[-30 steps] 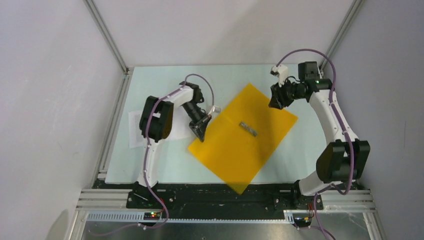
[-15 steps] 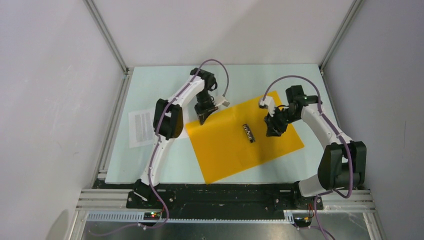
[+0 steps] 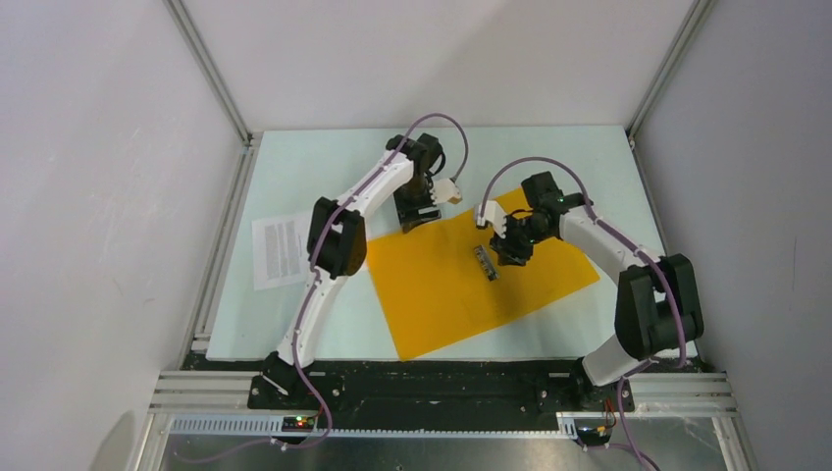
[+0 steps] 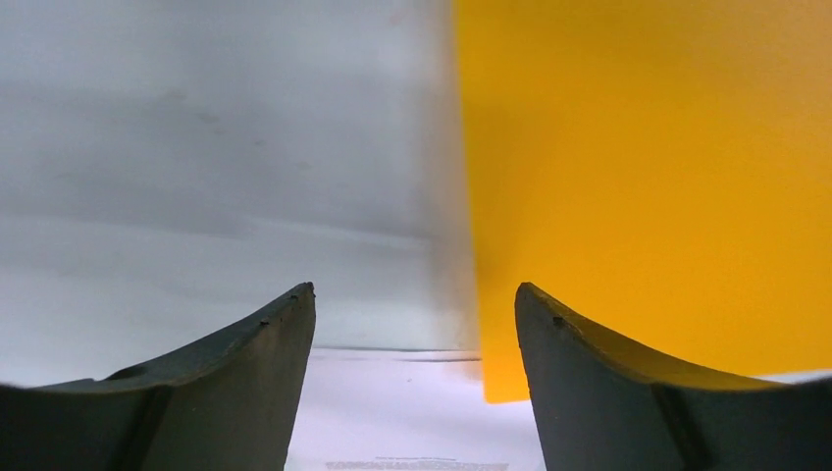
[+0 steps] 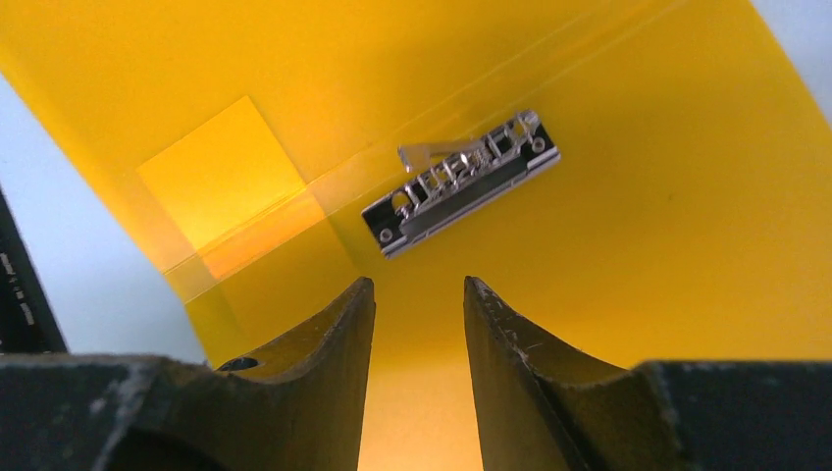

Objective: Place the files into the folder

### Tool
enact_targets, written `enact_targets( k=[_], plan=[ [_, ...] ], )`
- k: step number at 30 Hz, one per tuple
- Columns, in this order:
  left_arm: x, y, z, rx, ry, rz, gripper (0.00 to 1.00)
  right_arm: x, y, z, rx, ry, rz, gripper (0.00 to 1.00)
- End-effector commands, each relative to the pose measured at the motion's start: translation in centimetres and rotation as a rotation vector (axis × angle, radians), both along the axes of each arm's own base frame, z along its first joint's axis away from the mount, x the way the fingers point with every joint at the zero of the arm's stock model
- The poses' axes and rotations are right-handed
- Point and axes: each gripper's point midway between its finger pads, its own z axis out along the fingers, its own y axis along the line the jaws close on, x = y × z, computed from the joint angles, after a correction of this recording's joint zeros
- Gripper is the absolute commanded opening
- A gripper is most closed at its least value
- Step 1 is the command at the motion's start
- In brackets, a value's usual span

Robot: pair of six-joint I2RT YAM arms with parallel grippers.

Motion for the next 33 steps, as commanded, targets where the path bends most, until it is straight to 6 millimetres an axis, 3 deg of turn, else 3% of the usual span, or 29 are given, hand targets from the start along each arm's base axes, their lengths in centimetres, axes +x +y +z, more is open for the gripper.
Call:
enact_targets(
  k=[1, 6, 10, 15, 18, 19, 20, 21, 22, 23, 25, 28, 30, 33],
  plan=[
    [4.4, -1.2, 8.5, -0.109, -0.301, 0.073, 0.79, 2.1, 2.3, 0.1, 0.02, -0.104, 0.086, 0.43],
    [4.1, 0.7, 14.2, -0.201, -0.387, 0.269, 0.8, 2.1, 4.2, -0.8, 0.03, -0.087, 0.183, 0.43],
    [1.8, 3.2, 16.2, -0.284, -0.336, 0.476, 0.8, 3.3, 5.5, -1.0, 0.047, -0.083, 0.204, 0.41],
    [-1.8, 6.5, 16.7, -0.31, -0.263, 0.633, 0.79, 8.3, 6.8, -0.3, 0.112, -0.094, 0.079, 0.4],
    [-3.7, 7.7, 16.2, -0.313, -0.226, 0.686, 0.79, 11.8, 7.1, 0.3, 0.138, -0.133, 0.016, 0.4],
    [-4.6, 8.3, 15.8, -0.316, -0.206, 0.722, 0.8, 12.4, 7.2, -0.7, 0.142, -0.101, -0.013, 0.4],
    [-5.1, 8.6, 15.6, -0.313, -0.198, 0.741, 0.8, 13.8, 7.6, 0.2, 0.162, -0.117, -0.031, 0.39],
    [-5.9, 9.3, 15.1, -0.303, -0.183, 0.774, 0.8, 14.3, 7.7, -0.7, 0.162, -0.071, -0.064, 0.39],
    [-6.3, 9.6, 15.0, -0.298, -0.181, 0.785, 0.81, 15.6, 8.0, 0.3, 0.17, -0.092, -0.082, 0.38],
    [-7.1, 10.5, 14.7, -0.288, -0.173, 0.821, 0.82, 15.8, 8.2, -0.2, 0.18, -0.05, -0.105, 0.38],
    [-7.9, 12.3, 14.4, -0.274, -0.167, 0.9, 0.85, 16.7, 8.7, 1.4, 0.229, -0.036, -0.141, 0.38],
    [-8.0, 15.3, 14.1, -0.27, -0.175, 1.039, 0.98, 17.4, 8.9, 4.6, 0.275, -0.057, -0.188, 0.39],
    [-7.5, 17.6, 14.1, -0.296, -0.191, 1.163, 0.99, 16.9, 9.0, 7.9, 0.315, -0.074, -0.222, 0.4],
    [-6.8, 21.6, 13.4, -0.337, -0.206, 1.389, 1.0, 15.4, 9.7, 10.7, 0.344, -0.079, -0.237, 0.42]
  ],
)
